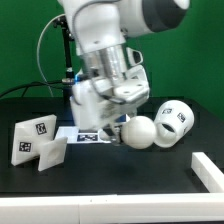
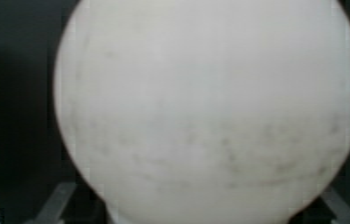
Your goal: Assemble lamp
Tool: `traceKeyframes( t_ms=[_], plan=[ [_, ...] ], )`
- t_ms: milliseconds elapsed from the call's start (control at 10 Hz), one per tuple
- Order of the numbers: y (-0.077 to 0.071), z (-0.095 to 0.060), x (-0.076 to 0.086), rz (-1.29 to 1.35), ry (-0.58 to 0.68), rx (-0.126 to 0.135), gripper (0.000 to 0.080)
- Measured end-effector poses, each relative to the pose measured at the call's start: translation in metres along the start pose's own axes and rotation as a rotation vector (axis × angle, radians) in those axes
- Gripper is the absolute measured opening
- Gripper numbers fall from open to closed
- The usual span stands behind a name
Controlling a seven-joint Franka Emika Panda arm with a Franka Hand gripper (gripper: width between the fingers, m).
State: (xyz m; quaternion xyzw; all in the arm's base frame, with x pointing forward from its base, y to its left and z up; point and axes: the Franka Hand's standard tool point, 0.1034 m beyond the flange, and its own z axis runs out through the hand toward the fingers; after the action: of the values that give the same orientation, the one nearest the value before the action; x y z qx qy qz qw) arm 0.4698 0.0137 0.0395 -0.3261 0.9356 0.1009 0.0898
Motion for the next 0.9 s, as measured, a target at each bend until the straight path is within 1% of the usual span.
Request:
traceKeyframes(
  t_ms=[100,300,500,600,700,800,900],
  plan=[
    [0.005,0.002,-0.004,0.052,0.001,0.001,0.0429],
    [0.006,0.002,-0.003,0.128,0.0,-0.006,0.0429],
    [0.006,0.003,-0.002,0.123,0.0,-0.007,0.0429],
    [0.009,0.002,0.012,0.211,-0.004,-0.023,0.0429],
    [0.013,0.003,0.02,0.288,-0.004,-0.038,0.0429],
    [0.017,0.006,0.022,0.339,0.001,-0.044,0.0429],
    [0.019,0.011,0.023,0.35,0.008,-0.02,0.0429]
  ],
)
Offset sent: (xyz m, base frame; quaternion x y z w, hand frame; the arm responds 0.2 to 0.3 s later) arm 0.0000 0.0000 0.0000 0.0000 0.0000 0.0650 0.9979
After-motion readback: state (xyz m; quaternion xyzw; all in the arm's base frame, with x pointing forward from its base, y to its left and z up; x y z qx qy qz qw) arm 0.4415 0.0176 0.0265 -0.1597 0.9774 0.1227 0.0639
